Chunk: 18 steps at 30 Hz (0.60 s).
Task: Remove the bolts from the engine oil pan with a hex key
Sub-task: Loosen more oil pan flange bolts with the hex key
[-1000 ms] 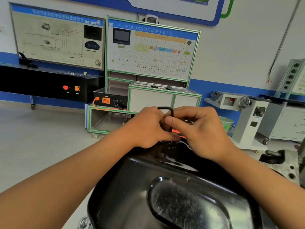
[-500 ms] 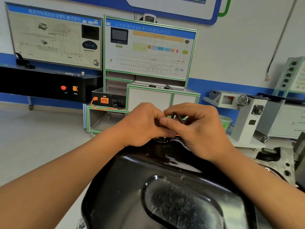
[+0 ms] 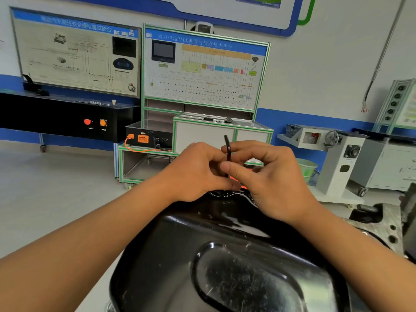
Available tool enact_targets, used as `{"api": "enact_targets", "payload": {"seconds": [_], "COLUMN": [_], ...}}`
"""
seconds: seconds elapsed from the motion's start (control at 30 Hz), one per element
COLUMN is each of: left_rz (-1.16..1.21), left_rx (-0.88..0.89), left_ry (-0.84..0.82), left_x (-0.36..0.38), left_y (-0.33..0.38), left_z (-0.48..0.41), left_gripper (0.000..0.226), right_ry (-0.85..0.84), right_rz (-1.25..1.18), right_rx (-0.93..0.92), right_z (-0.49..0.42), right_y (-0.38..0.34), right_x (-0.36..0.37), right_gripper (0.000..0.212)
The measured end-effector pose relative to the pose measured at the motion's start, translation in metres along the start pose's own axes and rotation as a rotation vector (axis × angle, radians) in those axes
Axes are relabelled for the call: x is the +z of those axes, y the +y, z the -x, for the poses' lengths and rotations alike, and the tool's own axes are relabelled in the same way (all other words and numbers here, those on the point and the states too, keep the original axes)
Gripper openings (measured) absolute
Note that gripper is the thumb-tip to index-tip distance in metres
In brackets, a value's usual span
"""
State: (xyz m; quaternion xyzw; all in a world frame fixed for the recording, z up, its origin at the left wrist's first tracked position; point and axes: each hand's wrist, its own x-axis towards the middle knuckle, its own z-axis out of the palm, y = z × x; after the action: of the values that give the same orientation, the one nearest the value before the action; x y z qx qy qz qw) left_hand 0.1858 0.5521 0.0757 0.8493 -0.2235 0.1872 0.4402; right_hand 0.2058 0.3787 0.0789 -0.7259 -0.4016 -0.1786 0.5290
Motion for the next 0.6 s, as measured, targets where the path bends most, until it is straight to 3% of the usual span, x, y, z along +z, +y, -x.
{"api": "enact_targets", "payload": {"seconds": [0.13, 0.27, 0.43, 0.6], "left_rz": [0.146, 0.163, 0.061, -0.067], "left_rx": [0.017, 0.008, 0.024, 0.033], "left_ry": [-0.065, -0.079, -0.024, 0.035], "left_x": [-0.0024, -0.0035, -0.0050, -0.0068], "left_y": [0.0004, 0.0016, 0.0026, 0.0071], "left_z": [0.0036, 0.0058, 0.0046, 0.0051], "left_gripper": [0.007, 0.015, 0.012, 0.025], "right_ry": [-0.047, -0.056, -0.059, -0.019], "right_rz": [0.137, 0.220, 0.208, 0.195], "right_rx": [-0.097, -0.182, -0.176, -0.177], "right_z": [0.0008, 0.0027, 0.0031, 0.0017], "right_y": [-0.0002, -0.0039, -0.0064, -0.0089], "right_x": [-0.0024, -0.0029, -0.0021, 0.0023], "right_gripper": [0.007, 0.013, 0.019, 0.031]}}
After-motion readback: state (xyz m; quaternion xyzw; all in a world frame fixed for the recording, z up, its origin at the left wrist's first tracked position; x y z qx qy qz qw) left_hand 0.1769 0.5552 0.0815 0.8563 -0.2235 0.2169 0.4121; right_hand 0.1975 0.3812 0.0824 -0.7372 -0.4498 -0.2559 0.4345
